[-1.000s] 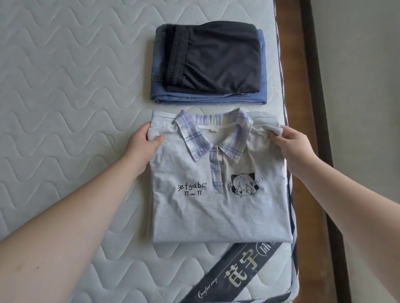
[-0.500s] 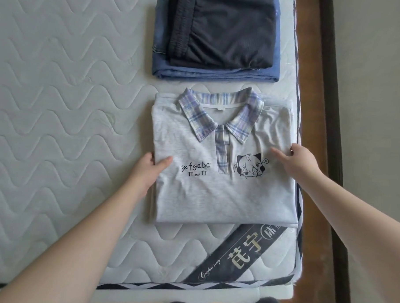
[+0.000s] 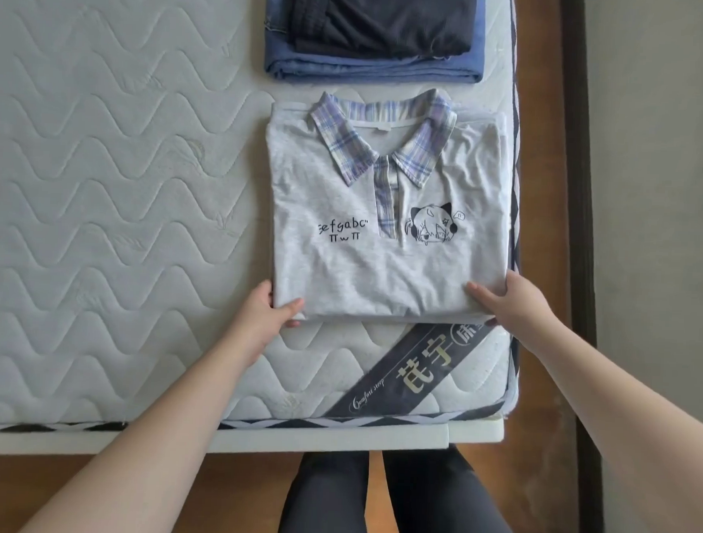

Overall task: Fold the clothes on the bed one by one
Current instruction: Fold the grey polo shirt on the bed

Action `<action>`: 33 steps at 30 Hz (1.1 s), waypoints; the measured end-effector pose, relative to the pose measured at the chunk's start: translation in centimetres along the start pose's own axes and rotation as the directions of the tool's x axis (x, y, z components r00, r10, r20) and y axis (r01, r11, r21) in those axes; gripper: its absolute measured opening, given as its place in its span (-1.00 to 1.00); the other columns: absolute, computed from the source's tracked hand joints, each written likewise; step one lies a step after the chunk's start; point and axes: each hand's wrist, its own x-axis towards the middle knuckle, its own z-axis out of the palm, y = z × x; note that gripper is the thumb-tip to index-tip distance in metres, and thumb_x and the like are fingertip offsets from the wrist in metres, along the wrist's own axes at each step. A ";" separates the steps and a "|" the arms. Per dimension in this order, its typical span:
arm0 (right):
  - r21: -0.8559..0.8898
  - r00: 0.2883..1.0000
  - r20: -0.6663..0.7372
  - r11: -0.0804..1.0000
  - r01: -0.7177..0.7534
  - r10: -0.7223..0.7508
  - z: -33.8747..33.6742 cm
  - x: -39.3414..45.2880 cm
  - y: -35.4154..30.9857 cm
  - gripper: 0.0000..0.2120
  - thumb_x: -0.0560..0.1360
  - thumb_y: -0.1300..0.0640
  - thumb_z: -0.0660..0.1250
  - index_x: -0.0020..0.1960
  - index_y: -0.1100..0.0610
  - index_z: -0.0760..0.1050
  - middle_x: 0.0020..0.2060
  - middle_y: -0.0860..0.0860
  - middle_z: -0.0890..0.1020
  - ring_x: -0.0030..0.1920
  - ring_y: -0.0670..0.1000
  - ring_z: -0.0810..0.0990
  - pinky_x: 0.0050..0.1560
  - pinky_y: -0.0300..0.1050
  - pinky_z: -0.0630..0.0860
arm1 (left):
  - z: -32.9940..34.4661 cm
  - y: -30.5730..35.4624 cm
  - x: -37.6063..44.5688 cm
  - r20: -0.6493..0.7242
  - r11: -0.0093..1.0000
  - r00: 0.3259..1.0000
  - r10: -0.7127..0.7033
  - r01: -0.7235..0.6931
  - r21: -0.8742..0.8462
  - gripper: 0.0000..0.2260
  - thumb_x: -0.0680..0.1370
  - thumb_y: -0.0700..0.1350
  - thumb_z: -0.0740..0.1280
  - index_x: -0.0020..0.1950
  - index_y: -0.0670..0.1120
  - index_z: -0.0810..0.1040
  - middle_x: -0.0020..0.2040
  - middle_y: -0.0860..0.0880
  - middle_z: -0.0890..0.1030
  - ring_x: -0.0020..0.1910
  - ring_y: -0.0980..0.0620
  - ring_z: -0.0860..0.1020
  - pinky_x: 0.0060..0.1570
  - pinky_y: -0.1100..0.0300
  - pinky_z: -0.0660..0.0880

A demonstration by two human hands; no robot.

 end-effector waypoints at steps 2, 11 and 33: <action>0.023 0.992 -0.091 0.996 0.089 -0.087 -0.1 -0.8 0.5 -0.69 0.47 -0.18 0.40 -0.04 0.05 0.49 -0.28 -0.02 0.65 -0.47 -0.10 0.61 -0.51 -0.25 0.44 | -0.2 0.1 -0.2 -0.075 0.996 0.993 0.089 -0.088 0.019 -0.84 0.56 -0.26 0.37 -0.02 -0.01 0.52 -0.09 0.06 0.67 -0.22 0.16 0.63 -0.33 0.32 0.55; 0.100 0.975 -0.218 0.993 0.058 -0.035 1.8 -0.7 2.6 -0.62 0.54 -0.09 0.35 -0.10 0.25 0.44 -0.28 0.13 0.60 -0.40 -0.02 0.59 -0.43 -0.13 0.40 | -0.4 -1.2 0.4 -0.172 0.978 0.966 0.194 -0.176 0.111 -0.88 0.57 -0.18 0.37 0.06 0.01 0.52 0.02 0.04 0.70 -0.30 0.23 0.58 -0.36 0.35 0.51; -0.511 0.806 -0.241 0.777 0.368 -0.540 10.6 1.4 -6.4 -0.46 0.64 0.04 0.06 0.60 0.10 0.06 0.58 0.02 0.08 0.58 0.00 -0.02 0.56 -0.05 -0.18 | 12.8 2.0 2.5 0.025 0.291 0.815 0.579 -0.236 0.927 -0.47 0.64 0.02 0.09 0.60 -0.09 0.11 0.61 -0.07 0.07 0.59 -0.01 0.03 0.54 -0.06 -0.14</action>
